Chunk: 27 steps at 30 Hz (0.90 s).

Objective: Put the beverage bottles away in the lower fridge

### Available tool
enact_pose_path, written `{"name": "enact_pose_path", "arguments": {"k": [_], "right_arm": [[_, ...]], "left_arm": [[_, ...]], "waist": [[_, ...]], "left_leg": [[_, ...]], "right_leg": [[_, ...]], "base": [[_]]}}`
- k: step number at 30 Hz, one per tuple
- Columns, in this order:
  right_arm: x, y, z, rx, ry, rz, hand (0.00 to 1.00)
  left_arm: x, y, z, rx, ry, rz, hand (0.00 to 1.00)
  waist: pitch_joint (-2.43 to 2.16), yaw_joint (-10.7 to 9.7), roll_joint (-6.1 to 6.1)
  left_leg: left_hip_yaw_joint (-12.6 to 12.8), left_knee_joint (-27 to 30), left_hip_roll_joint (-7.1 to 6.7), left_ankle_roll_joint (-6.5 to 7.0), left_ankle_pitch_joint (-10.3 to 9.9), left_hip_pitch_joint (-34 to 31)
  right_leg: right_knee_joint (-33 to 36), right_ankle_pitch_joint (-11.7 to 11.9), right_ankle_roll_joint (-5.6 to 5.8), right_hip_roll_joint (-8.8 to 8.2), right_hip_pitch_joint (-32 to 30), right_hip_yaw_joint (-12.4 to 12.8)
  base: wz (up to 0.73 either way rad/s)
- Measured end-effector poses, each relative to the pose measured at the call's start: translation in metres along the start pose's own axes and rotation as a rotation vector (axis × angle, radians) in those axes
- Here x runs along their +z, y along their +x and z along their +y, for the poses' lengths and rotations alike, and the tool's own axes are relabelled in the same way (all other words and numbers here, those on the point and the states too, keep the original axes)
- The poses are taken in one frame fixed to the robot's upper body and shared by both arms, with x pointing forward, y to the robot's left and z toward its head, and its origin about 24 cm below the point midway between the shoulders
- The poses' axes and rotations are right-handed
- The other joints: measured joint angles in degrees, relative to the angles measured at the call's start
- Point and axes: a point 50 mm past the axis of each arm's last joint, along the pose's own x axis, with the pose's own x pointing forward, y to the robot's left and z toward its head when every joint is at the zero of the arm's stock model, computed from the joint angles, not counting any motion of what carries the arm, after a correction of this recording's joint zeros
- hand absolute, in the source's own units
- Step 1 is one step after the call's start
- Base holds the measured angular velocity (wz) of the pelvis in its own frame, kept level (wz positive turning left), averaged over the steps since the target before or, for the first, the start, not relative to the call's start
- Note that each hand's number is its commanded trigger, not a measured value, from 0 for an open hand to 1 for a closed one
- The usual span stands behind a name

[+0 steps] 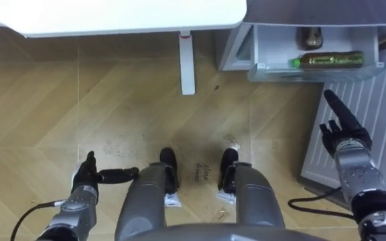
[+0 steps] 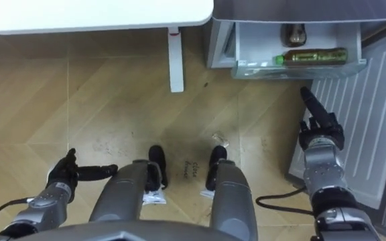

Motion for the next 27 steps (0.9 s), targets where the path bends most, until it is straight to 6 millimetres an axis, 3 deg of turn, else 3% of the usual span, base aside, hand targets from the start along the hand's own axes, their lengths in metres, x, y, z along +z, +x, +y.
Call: {"name": "enact_pose_path", "arguments": {"k": [8, 11, 13, 19, 27], "right_arm": [[0.0, 0.002, 0.005, -0.033, 0.07, 0.018, 0.0], [0.007, 0.007, 0.012, -0.042, 0.067, 0.004, 0.0], [0.017, 0.011, 0.029, -0.017, 0.083, -0.016, 0.0], [0.041, 0.016, 0.059, 0.048, 0.195, -0.052, 0.0], [0.057, 0.012, 0.104, 0.282, 0.296, -0.061, 0.0]], "left_arm": [[0.004, 0.0, 0.001, 0.032, -0.023, -0.013, 0.0], [0.006, 0.001, 0.005, 0.054, -0.023, -0.027, 0.0], [0.009, 0.002, 0.008, 0.073, -0.033, -0.036, 0.0], [0.008, 0.002, 0.007, 0.107, -0.004, -0.008, 0.0], [0.012, 0.002, 0.005, 0.119, 0.045, -0.03, 0.0]], "waist": [[0.0, 0.08, 0.2], [0.12, -0.75, 0.34], [0.28, -1.27, 0.59], [0.75, -0.87, 0.75], [1.14, 0.07, 0.86]], "left_leg": [[1.15, 3.63, -0.03, 0.08, -1.19, -4.3], [1.15, 8.13, -0.25, 0.16, -3.48, -6.57], [1.12, 13.62, 0.02, 0.14, -5.85, -10.22], [1.24, 26.24, 1.12, 0.33, -10.87, -19.08], [0.53, 36.94, 2.46, 0.17, -14.67, -28.06]], "right_leg": [[5.48, -1.67, -0.42, -0.81, -5.8, 1.32], [11.28, -4.67, -0.3, -1.83, -8.58, 2.04], [16.73, -7.01, -0.21, -2.25, -12.39, 2.87], [29.11, -11.71, -0.66, -3.06, -21.76, 4.49], [39.02, -14.93, -1.26, -3.15, -30.47, 5.19]], "base": [[-0.02], [0.09], [0.02], [0.01], [0.01]]}}
